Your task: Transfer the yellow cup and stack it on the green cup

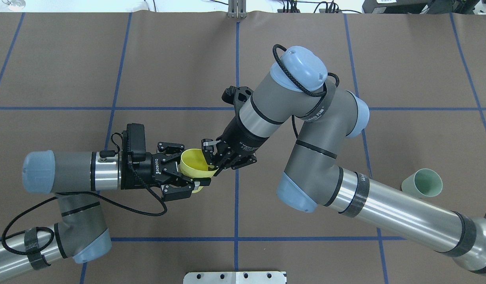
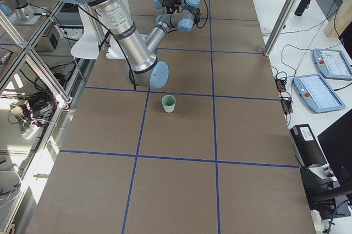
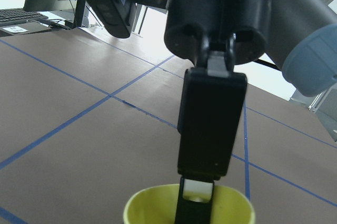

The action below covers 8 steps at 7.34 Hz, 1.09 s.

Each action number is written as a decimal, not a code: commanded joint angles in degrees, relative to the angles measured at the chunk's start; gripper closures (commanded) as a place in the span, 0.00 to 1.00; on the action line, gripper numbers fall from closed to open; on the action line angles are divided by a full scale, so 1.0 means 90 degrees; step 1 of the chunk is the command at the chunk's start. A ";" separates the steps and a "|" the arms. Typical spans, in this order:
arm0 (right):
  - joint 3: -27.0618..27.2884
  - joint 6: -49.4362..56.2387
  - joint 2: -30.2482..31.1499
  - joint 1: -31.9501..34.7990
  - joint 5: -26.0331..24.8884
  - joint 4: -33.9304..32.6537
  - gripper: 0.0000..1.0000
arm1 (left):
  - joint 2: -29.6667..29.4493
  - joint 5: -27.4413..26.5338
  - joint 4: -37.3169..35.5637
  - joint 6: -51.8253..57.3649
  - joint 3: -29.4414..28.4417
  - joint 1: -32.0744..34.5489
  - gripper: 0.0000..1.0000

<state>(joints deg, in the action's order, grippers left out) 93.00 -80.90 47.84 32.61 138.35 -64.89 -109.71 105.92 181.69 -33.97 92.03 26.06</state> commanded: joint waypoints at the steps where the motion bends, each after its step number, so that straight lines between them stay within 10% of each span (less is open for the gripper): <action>1: 0.0028 -0.0005 0.0026 -0.0001 -0.0001 0.0013 1.00 | 0.0031 -0.0011 0.0007 0.0015 -0.0011 0.0005 0.00; 8: 0.0262 0.0004 0.1060 0.1519 0.0118 -0.0095 1.00 | 0.0071 -0.0030 -0.0332 -0.0034 0.0173 0.0151 0.00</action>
<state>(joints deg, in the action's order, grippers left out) 94.99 -80.94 55.37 42.77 140.79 -65.71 -109.11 105.74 180.45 -34.20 92.78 26.69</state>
